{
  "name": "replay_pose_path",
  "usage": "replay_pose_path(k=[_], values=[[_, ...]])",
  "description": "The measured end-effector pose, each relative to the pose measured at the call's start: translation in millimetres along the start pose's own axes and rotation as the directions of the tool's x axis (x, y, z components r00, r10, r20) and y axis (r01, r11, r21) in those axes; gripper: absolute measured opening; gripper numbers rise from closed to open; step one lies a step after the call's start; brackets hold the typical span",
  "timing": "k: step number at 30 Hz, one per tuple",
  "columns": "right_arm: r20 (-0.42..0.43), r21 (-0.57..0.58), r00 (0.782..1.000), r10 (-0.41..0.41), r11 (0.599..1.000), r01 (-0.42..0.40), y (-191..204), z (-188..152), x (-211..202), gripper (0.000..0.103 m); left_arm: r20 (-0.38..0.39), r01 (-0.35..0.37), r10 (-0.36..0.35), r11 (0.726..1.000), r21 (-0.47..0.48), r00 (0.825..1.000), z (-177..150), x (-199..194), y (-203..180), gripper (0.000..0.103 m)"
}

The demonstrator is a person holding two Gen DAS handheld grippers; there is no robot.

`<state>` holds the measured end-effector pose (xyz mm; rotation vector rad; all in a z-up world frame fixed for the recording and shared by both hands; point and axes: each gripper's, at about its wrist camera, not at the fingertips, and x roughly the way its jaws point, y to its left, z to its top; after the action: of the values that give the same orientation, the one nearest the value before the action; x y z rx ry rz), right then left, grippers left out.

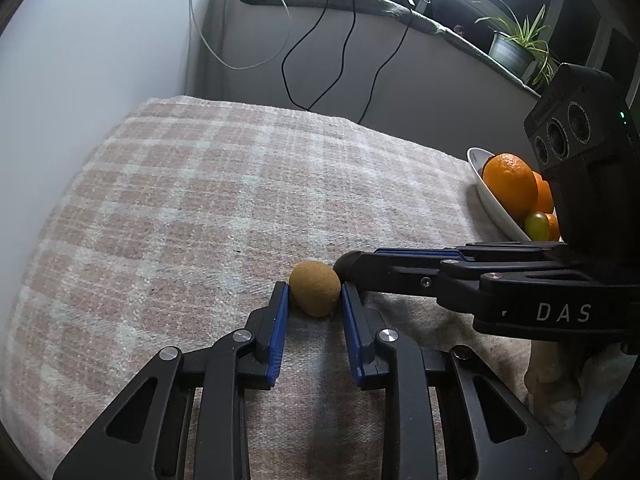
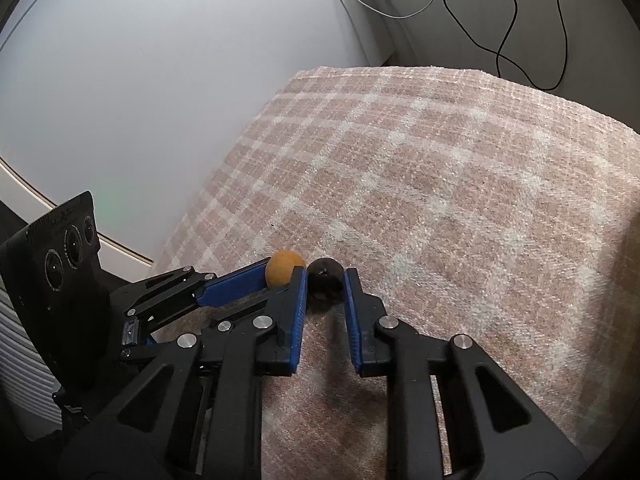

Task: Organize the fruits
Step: 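Grasp the small brown fruit with the left tool while the right tool grasps the dark plum, then carry the brown fruit and plum onto the plate and open both tools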

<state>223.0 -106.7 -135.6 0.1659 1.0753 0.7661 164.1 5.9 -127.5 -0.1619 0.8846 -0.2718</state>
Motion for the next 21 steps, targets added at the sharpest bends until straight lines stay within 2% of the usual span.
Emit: replay_pose_path(k=[21], values=[[0.07, 0.045, 0.998, 0.01, 0.999, -0.013, -10, -2, -34, 0.017, 0.04, 0.006, -0.006, 1.0, -0.001, 0.999, -2, -19, -4, 0.024]])
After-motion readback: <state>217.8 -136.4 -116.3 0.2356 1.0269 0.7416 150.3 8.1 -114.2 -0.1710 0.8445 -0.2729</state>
